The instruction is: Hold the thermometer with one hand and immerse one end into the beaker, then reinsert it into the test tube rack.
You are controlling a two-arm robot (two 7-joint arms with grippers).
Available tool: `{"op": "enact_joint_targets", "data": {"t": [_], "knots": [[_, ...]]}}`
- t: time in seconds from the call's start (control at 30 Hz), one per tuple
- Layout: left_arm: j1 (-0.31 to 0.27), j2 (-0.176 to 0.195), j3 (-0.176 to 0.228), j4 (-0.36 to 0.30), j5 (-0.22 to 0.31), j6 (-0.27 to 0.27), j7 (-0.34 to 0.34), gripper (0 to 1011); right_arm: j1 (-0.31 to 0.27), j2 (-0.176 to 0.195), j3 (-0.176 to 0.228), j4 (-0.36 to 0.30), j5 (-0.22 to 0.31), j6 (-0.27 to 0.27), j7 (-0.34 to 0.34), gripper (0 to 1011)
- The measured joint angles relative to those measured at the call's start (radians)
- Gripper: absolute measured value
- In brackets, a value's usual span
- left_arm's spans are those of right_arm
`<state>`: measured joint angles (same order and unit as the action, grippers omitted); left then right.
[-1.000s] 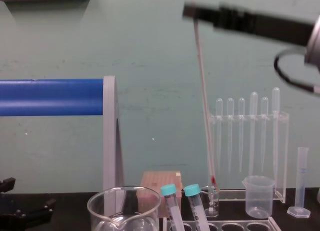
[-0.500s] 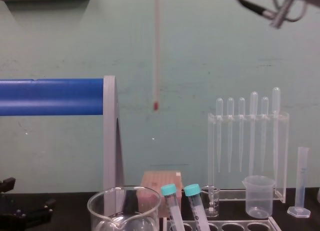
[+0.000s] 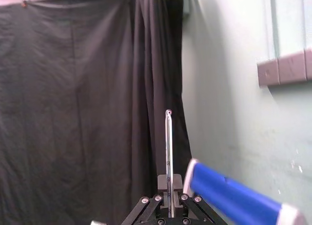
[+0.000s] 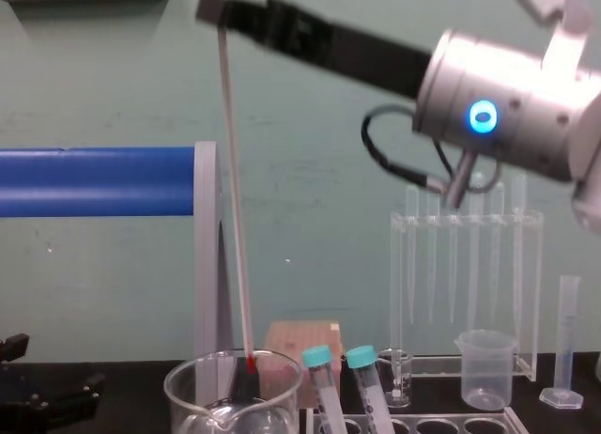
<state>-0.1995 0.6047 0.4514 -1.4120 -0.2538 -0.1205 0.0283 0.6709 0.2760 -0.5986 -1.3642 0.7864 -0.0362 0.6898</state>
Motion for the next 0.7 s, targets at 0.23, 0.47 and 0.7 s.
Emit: {"op": "enact_joint_targets", "data": {"t": [0.23, 0.47, 0.7], "knots": [[0.0, 0.0, 0.0, 0.0, 0.0, 0.0, 0.0, 1008, -0.038, -0.014, -0.014, 0.078, -0.029, -0.083, 0.033, 57], [0.0, 0.0, 0.0, 0.0, 0.0, 0.0, 0.0, 1008, -0.061, -0.068, 0.003, 0.157, -0.028, -0.201, 0.101, 57], [0.0, 0.0, 0.0, 0.0, 0.0, 0.0, 0.0, 1008, -0.069, -0.085, 0.009, 0.192, -0.056, -0.234, 0.117, 57]]}}
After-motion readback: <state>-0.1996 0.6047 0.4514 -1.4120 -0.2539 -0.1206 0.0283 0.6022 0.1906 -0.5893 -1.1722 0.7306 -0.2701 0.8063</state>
